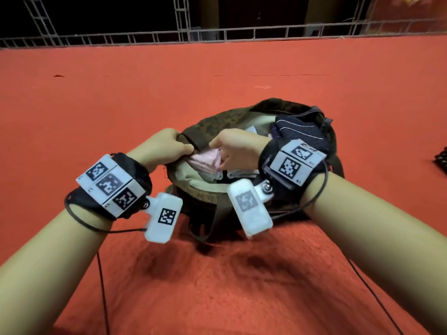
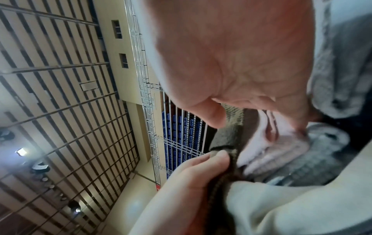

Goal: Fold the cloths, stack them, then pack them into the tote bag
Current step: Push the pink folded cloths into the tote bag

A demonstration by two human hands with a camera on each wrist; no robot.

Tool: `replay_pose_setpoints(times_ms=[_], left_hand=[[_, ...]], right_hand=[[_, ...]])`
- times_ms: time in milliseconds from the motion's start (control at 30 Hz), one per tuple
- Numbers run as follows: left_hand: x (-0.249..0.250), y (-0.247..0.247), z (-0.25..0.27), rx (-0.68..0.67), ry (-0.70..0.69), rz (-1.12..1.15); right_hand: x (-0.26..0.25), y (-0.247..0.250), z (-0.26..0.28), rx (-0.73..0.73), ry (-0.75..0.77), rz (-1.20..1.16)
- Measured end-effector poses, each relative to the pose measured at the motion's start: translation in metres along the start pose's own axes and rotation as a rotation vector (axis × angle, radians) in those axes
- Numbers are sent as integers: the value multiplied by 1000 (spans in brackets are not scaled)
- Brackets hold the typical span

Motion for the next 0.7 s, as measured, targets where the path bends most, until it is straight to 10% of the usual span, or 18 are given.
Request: replay_pose_setpoints(times_ms=[300, 467, 700], left_hand=[[26, 0, 5, -36, -83, -210], [27, -24, 10, -127, -163, -343], [25, -9, 5, 59, -260, -283]], right_hand=[[-15, 51, 16, 368, 280, 727], [28, 35, -3, 190, 80, 1233], [40, 32, -17, 189, 51, 1206]])
Point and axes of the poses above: each hand's wrist, its own z-axis away from the middle knuckle, its own y-axis out of the back of the hand, x = y × z, the point moved 6 cm from there along -z, towards the middle knuckle, and after that the axes turned 10 degrees about z, right-handed, at the moved point
